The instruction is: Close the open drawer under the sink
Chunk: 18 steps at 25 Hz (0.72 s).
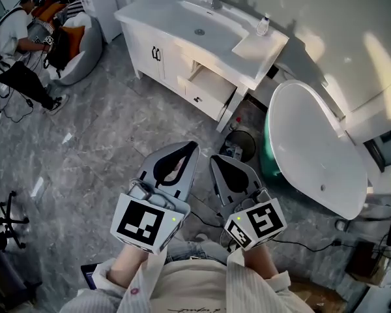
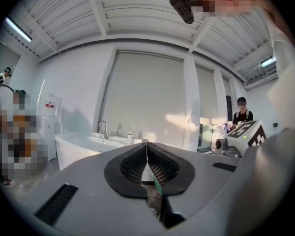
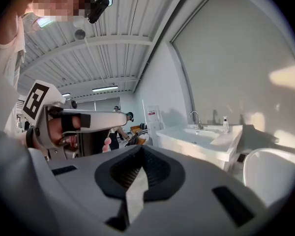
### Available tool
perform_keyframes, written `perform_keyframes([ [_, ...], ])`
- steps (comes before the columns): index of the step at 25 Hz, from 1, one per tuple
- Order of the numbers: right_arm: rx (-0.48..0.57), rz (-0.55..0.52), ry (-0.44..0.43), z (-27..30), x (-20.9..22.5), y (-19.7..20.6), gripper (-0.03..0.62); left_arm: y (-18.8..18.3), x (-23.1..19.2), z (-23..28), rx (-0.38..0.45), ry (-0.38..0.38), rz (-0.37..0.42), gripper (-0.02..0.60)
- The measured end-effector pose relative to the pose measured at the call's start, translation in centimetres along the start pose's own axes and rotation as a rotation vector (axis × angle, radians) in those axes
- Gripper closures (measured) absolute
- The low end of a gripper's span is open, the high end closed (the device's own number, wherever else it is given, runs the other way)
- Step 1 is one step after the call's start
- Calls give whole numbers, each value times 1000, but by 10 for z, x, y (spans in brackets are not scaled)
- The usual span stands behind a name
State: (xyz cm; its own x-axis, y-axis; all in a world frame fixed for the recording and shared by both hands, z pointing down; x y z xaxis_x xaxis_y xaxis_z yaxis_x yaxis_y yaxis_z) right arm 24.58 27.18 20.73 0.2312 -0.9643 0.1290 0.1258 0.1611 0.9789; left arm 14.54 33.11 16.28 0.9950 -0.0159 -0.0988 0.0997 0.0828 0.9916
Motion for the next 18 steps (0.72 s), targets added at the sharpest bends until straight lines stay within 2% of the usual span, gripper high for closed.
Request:
perform_keyframes([
  [9,21,15,70,80,20,-14,585,-8,-80,43,-15,59,16,563],
  [14,19,18,104,105,26,-15,585,-7,-107,52,-27,76,23,563],
  [18,20,28,130,115,37,-15,585,-5,-123,58,-40,63,21,563],
])
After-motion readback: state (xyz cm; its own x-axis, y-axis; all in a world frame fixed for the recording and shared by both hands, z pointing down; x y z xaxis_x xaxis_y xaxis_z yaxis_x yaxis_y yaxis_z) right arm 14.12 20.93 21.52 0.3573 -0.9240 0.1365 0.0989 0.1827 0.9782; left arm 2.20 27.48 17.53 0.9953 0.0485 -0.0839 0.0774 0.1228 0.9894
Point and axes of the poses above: the fingertips, and each gripper's own axes: z forward along the fingers, x to its right, y out of its underside, the point moved 6 cm from there along -z, backward along the fingers, and after that the axes turned 3 degrees about -y, right-handed, at the moved point
